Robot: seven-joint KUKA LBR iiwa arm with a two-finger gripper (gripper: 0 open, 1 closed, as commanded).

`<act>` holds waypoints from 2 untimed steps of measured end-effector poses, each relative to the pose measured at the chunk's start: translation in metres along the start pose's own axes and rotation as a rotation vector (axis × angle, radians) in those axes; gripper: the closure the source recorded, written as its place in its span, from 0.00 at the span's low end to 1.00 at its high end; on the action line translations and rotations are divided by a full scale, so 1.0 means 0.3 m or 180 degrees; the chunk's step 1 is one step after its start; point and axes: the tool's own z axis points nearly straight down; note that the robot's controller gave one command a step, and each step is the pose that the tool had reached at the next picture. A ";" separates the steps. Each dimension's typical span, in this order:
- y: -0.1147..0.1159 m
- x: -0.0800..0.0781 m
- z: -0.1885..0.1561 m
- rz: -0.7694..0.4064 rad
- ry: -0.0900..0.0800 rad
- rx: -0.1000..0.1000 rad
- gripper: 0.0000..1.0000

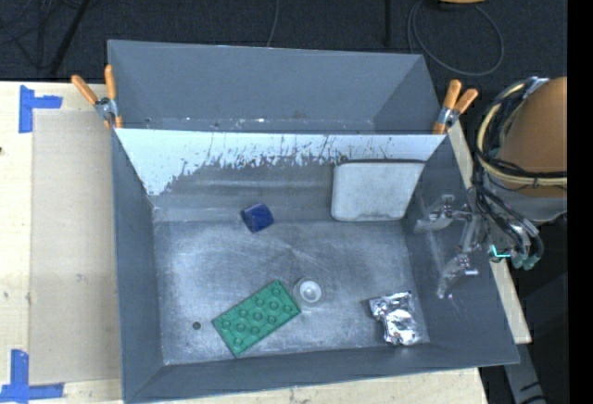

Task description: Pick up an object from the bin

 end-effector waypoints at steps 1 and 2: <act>-0.020 0.123 0.444 -0.0135 -0.0055 0.0009 0.00; 0.048 0.134 0.386 -0.1251 -0.0036 0.0009 0.00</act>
Offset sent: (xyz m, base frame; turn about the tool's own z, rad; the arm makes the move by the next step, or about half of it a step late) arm -0.0440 -0.0063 -0.1453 -0.0421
